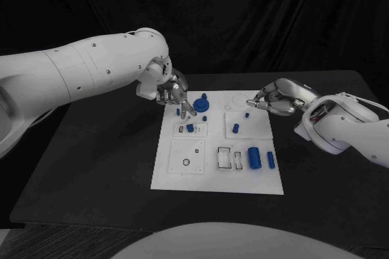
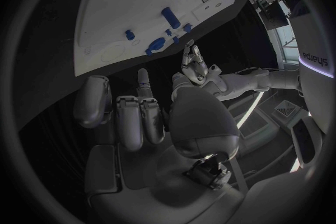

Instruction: Assemble the parts on the task board

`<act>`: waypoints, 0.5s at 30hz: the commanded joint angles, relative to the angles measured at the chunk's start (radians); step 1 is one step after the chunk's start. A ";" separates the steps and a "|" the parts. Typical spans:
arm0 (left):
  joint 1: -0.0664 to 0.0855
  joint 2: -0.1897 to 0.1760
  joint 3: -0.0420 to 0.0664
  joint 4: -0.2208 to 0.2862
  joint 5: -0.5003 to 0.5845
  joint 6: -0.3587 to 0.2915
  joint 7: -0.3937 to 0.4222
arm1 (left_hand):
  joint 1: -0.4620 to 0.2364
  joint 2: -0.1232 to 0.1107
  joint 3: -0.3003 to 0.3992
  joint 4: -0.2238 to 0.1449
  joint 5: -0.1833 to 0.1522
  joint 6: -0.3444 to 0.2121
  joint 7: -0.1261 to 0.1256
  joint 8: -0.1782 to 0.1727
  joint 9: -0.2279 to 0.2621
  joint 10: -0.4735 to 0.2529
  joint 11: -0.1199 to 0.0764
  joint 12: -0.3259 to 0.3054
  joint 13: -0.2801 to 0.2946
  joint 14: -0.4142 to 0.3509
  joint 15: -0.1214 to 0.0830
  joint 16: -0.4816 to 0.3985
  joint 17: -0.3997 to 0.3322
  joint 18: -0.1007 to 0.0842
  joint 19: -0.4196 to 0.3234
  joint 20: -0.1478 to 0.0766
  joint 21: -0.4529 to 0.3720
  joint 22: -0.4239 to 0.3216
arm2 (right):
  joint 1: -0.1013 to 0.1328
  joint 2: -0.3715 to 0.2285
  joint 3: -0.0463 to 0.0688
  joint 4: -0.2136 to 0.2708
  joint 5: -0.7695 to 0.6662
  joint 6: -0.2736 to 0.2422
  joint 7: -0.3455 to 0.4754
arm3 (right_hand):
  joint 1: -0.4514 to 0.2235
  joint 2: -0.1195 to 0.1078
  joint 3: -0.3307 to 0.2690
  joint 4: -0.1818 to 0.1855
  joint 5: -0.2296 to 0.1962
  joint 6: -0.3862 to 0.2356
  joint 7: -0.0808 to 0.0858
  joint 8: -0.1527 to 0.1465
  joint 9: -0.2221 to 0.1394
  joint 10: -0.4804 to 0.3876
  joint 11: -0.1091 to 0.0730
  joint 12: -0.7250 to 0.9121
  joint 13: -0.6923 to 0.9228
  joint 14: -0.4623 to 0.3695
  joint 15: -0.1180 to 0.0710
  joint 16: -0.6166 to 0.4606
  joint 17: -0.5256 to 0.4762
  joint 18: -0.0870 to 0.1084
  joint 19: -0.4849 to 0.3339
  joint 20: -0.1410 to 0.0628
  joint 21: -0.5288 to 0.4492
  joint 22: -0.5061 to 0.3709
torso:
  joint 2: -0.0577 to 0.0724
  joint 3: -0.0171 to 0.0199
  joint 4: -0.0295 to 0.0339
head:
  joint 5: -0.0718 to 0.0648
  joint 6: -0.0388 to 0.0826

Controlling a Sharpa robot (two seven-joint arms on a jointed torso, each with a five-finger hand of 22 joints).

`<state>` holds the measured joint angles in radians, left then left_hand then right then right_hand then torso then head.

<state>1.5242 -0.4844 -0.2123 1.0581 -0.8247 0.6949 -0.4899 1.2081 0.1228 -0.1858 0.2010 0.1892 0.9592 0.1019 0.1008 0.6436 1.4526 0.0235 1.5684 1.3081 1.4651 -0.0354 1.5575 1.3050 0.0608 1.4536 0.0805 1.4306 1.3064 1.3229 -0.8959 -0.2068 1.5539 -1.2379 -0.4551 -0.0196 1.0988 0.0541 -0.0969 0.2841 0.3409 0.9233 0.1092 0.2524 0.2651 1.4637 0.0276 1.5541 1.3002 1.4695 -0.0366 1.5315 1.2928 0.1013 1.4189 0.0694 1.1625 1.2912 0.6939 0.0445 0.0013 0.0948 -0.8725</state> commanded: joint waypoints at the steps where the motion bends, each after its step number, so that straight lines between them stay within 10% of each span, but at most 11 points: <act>1: -0.006 0.008 0.001 -0.006 0.000 -0.020 -0.003 | -0.013 0.014 -0.004 -0.018 -0.009 -0.001 0.000 0.010 0.010 0.118 0.005 0.002 0.263 0.106 0.010 0.013 0.266 -0.021 0.023 0.004 -0.002 0.188 | -0.001 -0.001 0.001 0.007 -0.002 -0.033 0.021 | 0.007 0.007 -0.045 0.006 0.023 -0.011 -0.002 -0.017 -0.002 0.107 0.002 0.017 0.271 0.094 -0.002 0.020 0.251 -0.022 0.012 0.000 0.029 0.172 | -0.001 0.0002 0.0021 | -0.002 0.000; 15: -0.035 0.026 0.001 -0.038 -0.009 -0.017 -0.030 | -0.003 0.018 0.013 -0.034 0.006 -0.004 -0.001 0.012 0.012 0.118 0.004 0.002 0.263 0.106 0.009 0.013 0.266 -0.021 0.022 0.004 -0.004 0.189 | -0.001 0.000 0.001 0.010 -0.002 -0.034 0.024 | 0.009 0.007 -0.046 0.006 0.024 -0.010 -0.002 -0.017 -0.002 0.107 0.002 0.017 0.271 0.096 -0.002 0.025 0.258 -0.023 0.015 0.000 0.037 0.174 | 0.000 -0.0009 0.0010 | -0.004 0.000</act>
<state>1.4912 -0.4603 -0.2123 1.0219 -0.8306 0.6832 -0.5105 1.2081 0.1228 -0.1979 0.1885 0.1896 0.9593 0.1019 0.1009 0.6441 1.4527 0.0236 1.5684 1.3081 1.4651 -0.0354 1.5575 1.3050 0.0608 1.4536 0.0805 1.4306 1.3065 1.3229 -0.8955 -0.2067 1.5609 -1.2380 -0.4708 -0.0008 1.0988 0.0541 -0.0969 0.2841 0.3409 0.9233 0.1093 0.2524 0.2652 1.4637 0.0276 1.5541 1.3003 1.4695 -0.0367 1.5316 1.2929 0.1011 1.4189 0.0695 1.1741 1.2912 0.6934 0.0443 0.0037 0.0888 -0.8725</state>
